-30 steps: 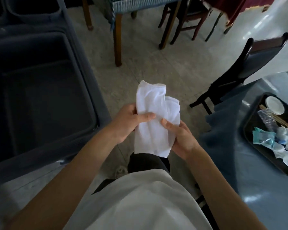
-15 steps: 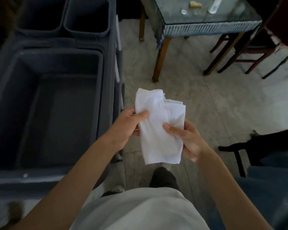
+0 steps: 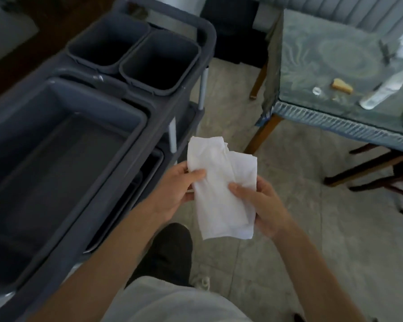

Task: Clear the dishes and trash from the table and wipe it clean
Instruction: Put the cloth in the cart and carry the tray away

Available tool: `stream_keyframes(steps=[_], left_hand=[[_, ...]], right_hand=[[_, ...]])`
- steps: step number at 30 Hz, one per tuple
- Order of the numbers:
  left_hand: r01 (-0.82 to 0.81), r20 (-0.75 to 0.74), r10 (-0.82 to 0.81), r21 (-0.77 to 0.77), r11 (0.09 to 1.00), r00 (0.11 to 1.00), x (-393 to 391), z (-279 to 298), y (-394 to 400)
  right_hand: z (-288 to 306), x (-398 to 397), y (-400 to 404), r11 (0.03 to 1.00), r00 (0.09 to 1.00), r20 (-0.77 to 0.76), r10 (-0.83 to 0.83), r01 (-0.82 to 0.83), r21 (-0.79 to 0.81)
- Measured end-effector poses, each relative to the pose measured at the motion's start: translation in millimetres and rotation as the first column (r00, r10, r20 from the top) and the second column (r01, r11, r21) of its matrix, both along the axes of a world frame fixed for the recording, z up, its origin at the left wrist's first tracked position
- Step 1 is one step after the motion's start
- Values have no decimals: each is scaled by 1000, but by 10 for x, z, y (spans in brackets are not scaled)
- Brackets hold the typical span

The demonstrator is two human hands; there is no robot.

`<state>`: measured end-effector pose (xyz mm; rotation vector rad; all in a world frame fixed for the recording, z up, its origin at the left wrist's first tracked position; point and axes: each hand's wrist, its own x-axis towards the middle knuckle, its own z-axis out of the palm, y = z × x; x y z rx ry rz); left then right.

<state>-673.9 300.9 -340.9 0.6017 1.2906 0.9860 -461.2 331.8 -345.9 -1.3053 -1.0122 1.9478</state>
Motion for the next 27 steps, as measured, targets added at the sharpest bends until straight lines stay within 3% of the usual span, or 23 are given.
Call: stream_keyframes(steps=[4, 8, 14, 19, 21, 24, 27], left_hand=[[-70, -80, 76, 77, 995, 994, -175, 0, 645], [-161, -210, 190, 145, 976, 959, -428, -133, 1357], [-322, -372, 367, 178, 930, 853, -741, -214, 2334], [-331, -573, 382, 196, 923, 725, -933, -122, 2924], [-317, -662, 361, 192, 929, 657, -958, -122, 3119], [-337, -760, 222, 4, 941, 611, -915, -213, 3362], [-402, -830, 160, -83, 912, 534, -787, -328, 3541]], right_hand=[[-5, -247, 954, 988, 986, 88, 141, -146, 46], [-96, -612, 1968, 965, 968, 84, 236, -244, 92], [-113, -1173, 3269, 907, 919, 176, 352, -381, 177], [-159, -1642, 4136, 826, 844, 304, 442, -515, 228], [-210, -1799, 4408, 757, 797, 395, 457, -582, 298], [-295, -1966, 4752, 594, 676, 509, 533, -727, 344], [-419, -2018, 5032, 424, 537, 599, 594, -842, 334]])
